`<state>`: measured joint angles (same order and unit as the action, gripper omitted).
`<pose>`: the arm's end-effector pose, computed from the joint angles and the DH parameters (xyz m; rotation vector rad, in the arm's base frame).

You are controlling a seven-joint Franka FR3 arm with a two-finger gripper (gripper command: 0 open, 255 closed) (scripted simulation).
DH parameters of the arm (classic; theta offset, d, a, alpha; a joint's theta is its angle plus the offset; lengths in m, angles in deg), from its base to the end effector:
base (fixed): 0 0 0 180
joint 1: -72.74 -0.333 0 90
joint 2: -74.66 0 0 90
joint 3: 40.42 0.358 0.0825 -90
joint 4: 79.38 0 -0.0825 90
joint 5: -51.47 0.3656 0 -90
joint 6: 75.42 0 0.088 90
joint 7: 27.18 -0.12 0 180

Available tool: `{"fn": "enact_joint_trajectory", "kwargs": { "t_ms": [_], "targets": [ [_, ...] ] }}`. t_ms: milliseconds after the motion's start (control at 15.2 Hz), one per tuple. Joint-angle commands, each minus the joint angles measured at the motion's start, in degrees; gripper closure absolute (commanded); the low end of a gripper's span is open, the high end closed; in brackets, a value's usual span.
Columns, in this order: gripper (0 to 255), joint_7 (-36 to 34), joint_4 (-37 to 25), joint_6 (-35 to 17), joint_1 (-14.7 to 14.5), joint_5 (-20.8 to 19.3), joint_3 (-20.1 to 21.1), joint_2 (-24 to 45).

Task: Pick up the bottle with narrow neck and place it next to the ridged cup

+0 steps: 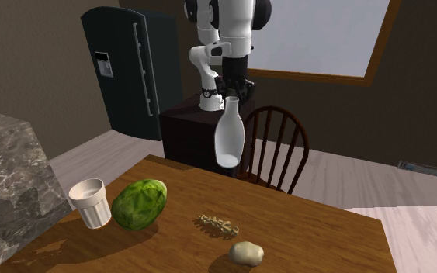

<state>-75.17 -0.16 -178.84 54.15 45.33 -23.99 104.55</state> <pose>0.5986 0.3567 0.4428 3.0962 -0.3546 -0.1325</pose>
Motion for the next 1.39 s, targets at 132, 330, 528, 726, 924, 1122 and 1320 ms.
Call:
{"fn": "enact_joint_trajectory", "kwargs": {
  "t_ms": [132,330,528,726,924,1122,1320],
  "targets": [
    [255,0.17,-2.28,2.86,-0.01,0.19,0.09,-0.62],
    [255,0.21,-4.38,5.09,-0.14,0.25,0.15,-0.77],
    [255,0.23,-6.7,7.4,-0.32,0.28,0.2,-0.77],
    [255,0.23,-9.29,9.81,-0.54,0.26,0.23,-0.61],
    [255,0.23,-12.17,12.34,-0.83,0.2,0.25,-0.26],
    [255,2.51,-9.27,11.56,1.38,0.74,-0.17,-2.41],
    [255,6.03,-5.32,10.27,4.53,1.45,-0.95,-5.11]
  ]
}}
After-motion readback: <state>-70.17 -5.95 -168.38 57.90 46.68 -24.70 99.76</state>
